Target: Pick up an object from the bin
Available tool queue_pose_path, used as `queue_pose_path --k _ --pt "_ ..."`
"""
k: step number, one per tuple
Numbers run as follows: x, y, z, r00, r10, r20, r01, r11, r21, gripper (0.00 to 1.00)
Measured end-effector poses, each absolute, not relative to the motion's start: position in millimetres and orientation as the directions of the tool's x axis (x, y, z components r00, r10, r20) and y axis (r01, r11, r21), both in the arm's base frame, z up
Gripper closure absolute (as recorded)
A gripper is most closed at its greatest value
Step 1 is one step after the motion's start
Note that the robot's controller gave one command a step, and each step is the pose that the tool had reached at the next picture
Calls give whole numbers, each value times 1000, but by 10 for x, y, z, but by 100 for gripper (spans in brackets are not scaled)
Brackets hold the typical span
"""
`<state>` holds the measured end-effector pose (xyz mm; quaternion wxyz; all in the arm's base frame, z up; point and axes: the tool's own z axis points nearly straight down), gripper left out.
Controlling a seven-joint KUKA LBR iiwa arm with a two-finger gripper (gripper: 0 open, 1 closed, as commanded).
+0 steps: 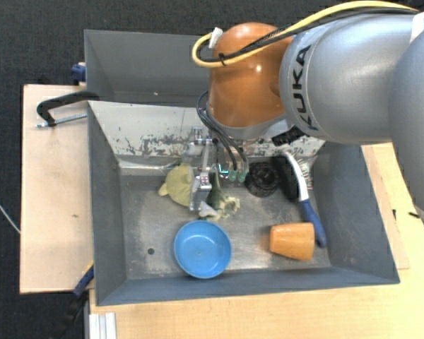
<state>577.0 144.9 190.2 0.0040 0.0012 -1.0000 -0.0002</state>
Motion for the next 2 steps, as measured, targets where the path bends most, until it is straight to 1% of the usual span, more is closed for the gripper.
queue_pose_path --k 1,2 --pt "5910 1247 755 -989 -146 -18 -146 989 3 0" --pt "5972 1259 833 -989 -144 -42 -144 990 5 100"
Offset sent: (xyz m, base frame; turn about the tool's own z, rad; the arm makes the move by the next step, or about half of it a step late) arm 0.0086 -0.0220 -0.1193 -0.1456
